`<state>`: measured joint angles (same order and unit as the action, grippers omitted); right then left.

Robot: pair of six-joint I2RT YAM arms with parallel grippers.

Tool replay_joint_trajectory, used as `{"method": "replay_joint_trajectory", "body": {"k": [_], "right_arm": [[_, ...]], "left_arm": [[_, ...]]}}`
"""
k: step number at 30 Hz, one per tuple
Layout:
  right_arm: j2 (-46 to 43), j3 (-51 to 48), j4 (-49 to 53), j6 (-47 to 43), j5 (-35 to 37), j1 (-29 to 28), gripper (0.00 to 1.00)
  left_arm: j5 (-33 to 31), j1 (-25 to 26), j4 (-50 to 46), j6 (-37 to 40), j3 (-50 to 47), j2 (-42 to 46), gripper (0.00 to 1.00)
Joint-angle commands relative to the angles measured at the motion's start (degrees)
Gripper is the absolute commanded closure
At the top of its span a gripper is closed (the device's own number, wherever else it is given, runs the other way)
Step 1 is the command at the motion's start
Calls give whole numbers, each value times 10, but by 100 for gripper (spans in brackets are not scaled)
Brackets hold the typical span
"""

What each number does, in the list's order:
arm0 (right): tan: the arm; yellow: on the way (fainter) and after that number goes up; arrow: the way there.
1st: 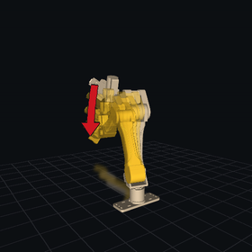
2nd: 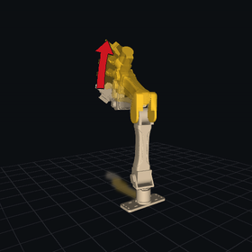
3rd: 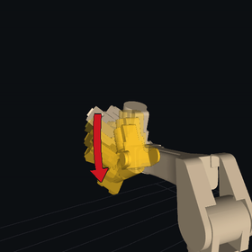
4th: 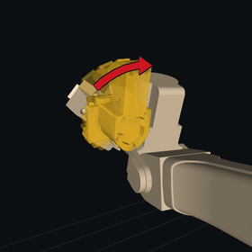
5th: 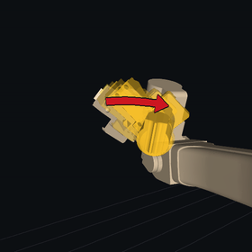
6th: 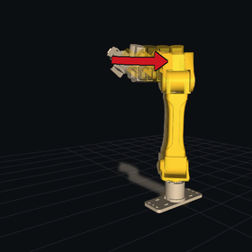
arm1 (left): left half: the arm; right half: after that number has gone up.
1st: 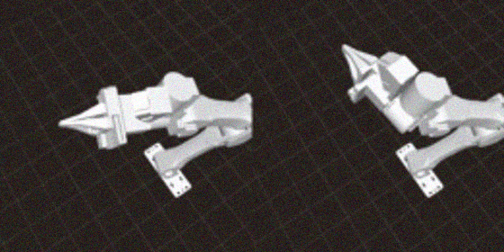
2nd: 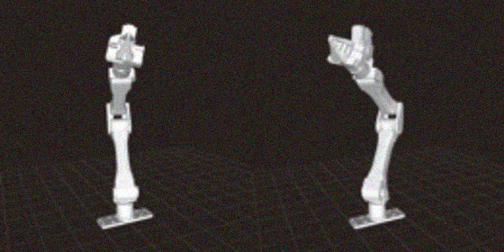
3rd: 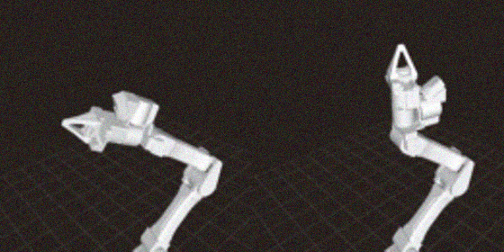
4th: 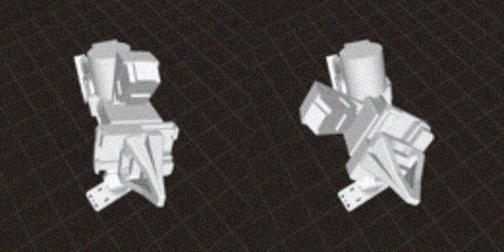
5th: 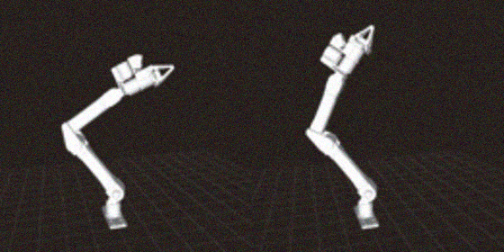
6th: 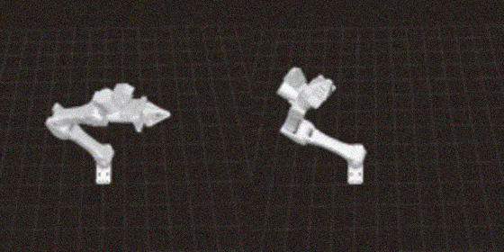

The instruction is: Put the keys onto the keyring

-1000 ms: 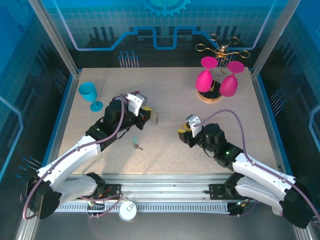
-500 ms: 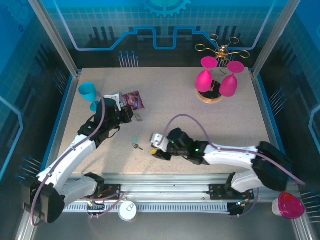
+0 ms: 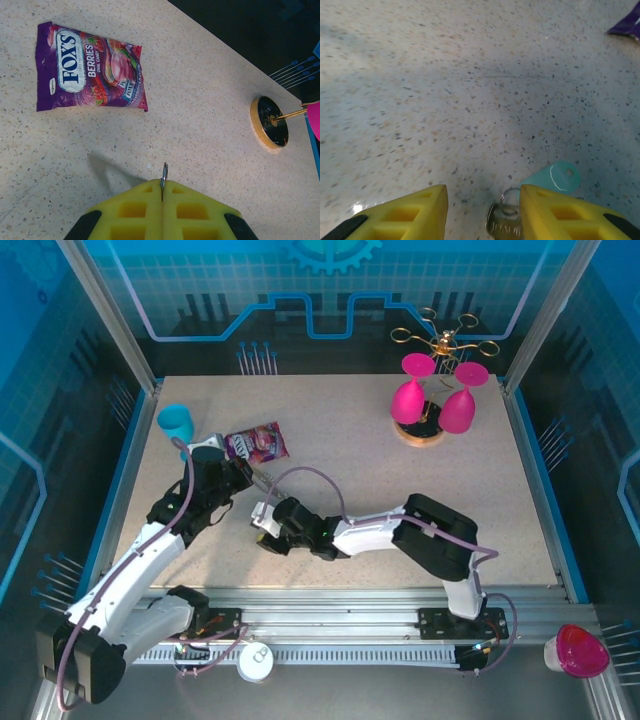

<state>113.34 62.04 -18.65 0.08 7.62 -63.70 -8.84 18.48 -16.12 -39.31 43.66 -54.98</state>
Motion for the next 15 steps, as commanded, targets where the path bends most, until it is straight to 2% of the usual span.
{"method": "replay_joint_trajectory", "body": {"k": [1,7,9,13,15], "right_arm": [[38,31,5,25,34,-5,57],[77,62,24,37,81,-5,68],[77,60,23,37,94,-5,76],[45,21,-3,32,111,-5,100],[9,-22,-20,32,107,-5,100]], "left_arm": [[-14,-6,-1,1,-8,14,100],[-12,-7,0,11,-12,24,100],[-11,-7,2,14,-14,26,100],[-4,-7,10,27,-21,27,100],[4,-6,17,47,-24,28,100]]}}
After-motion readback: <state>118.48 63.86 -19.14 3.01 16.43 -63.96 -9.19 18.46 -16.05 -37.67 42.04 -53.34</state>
